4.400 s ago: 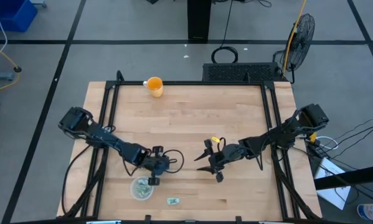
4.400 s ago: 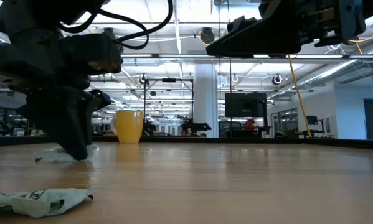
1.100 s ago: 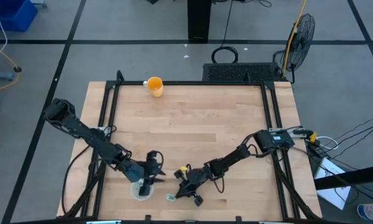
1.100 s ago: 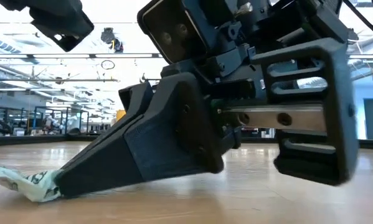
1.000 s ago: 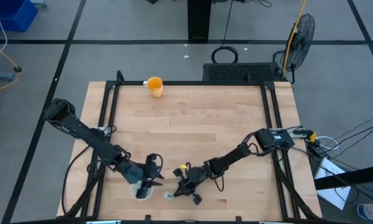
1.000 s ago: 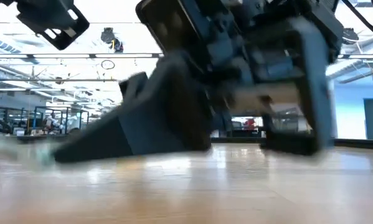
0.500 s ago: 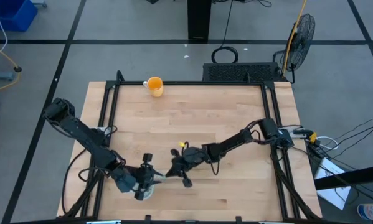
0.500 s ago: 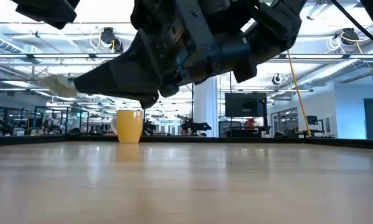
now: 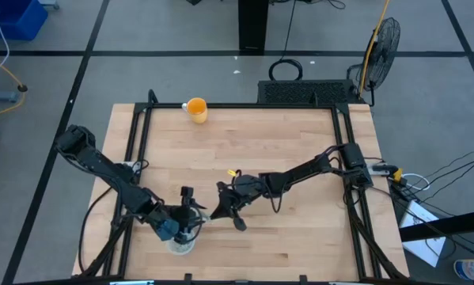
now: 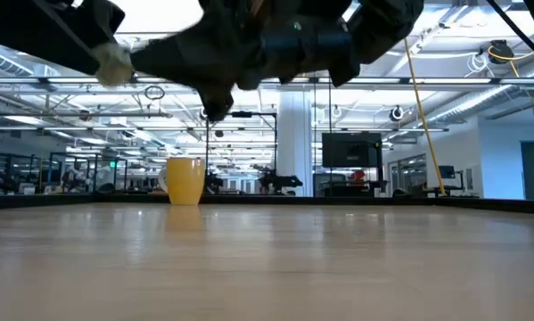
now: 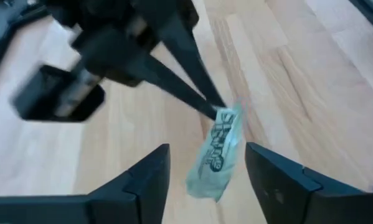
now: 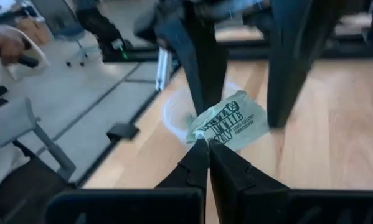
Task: Pick and place Stevia / Truvia into bins
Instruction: Put the stevia packet into the transparent container
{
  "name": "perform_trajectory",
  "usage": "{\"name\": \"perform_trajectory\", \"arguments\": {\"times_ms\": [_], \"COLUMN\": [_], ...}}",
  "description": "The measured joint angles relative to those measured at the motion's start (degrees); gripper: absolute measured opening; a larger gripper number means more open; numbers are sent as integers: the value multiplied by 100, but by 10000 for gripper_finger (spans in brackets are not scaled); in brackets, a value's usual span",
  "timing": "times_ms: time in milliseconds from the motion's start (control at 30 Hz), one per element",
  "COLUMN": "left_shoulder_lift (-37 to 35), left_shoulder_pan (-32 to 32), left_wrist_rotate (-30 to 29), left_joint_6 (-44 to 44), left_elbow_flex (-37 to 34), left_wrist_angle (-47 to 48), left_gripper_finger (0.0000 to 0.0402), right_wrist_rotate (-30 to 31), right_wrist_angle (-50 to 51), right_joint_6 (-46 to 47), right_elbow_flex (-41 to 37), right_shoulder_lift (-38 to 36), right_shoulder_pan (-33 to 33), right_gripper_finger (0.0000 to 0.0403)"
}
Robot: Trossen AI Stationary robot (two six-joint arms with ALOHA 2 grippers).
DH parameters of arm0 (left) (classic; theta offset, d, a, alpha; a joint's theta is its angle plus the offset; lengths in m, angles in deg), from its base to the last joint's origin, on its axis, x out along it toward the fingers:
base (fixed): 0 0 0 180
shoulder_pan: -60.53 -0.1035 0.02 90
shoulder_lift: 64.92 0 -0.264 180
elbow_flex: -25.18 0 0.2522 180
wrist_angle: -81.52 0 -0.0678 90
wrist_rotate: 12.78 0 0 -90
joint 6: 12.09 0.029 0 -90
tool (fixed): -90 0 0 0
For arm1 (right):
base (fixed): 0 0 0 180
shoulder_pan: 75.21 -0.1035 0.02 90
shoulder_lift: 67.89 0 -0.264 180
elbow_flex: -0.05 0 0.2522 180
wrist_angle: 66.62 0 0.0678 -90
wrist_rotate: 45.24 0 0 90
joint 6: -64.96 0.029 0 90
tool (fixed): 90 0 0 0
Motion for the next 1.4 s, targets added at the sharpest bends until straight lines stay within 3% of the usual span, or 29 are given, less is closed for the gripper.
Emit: {"name": "perform_trajectory", "arguments": {"times_ms": [200,367,1033,1400], "left_shoulder_lift": [0,0,9,9], "left_shoulder_pan": [-48,-69,-236,-374], "left_wrist_rotate": [-50,218,218,255], "left_joint_6": [106,102,349,356], "left_elbow_flex": [0,0,0,0], "left_wrist_angle": [-48,-174,-221,-199], "left_gripper_finger": [220,196,94,60], "right_wrist_rotate": [5,12,-1,-1], "right_wrist_angle": [201,8,-53,-60], "right_joint_6": [22,38,240,242], "right_elbow_flex": [-4,-4,-7,-13], "right_shoulder_lift": [-6,0,0,0], "right_shoulder_pan": [-4,72,204,204], "right_gripper_finger": [0,0,2,4]}}
